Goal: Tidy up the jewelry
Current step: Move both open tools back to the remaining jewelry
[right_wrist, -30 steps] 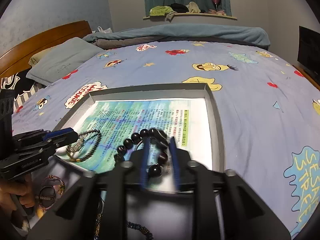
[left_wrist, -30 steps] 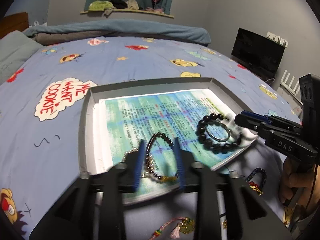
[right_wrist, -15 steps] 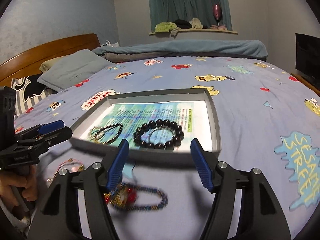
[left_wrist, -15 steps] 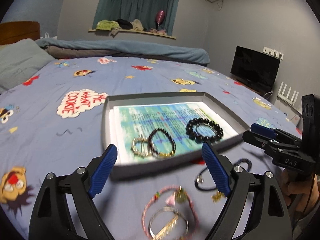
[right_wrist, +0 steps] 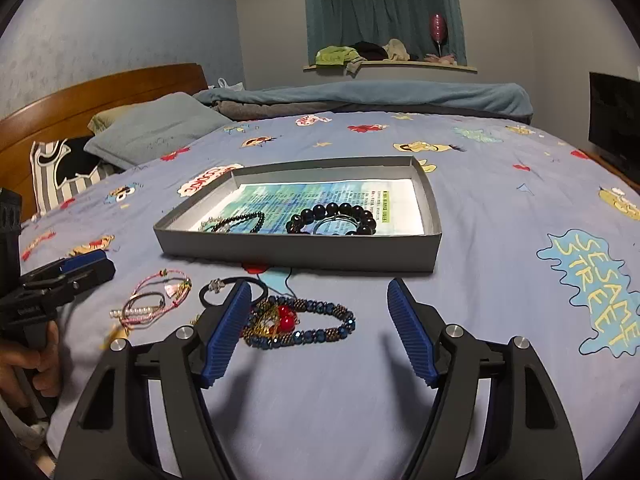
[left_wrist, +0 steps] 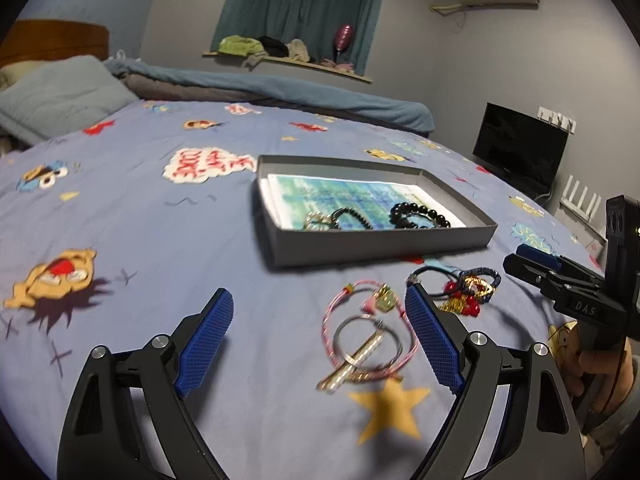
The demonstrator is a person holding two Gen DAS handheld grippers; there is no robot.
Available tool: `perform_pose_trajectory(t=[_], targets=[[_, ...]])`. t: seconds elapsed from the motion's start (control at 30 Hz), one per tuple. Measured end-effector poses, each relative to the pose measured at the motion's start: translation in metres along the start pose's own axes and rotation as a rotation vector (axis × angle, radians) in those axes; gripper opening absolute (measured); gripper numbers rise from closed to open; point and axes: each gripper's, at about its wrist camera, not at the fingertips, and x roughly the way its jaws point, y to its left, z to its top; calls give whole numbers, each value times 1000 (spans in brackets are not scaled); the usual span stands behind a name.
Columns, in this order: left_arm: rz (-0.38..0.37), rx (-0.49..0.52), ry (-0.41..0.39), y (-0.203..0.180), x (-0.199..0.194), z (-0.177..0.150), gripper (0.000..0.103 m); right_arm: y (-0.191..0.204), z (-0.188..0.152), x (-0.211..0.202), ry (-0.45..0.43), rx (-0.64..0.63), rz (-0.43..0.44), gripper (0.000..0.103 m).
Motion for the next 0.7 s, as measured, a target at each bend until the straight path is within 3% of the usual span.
perform_pose_trajectory(t=[0.33, 0.7], targets=[[-23, 46, 23, -3, -8, -21, 88, 4, -10, -5, -2, -17, -9, 73], [-41, 81, 52, -15, 2, -13, 84, 2, -12, -7, 0, -11, -5, 74]])
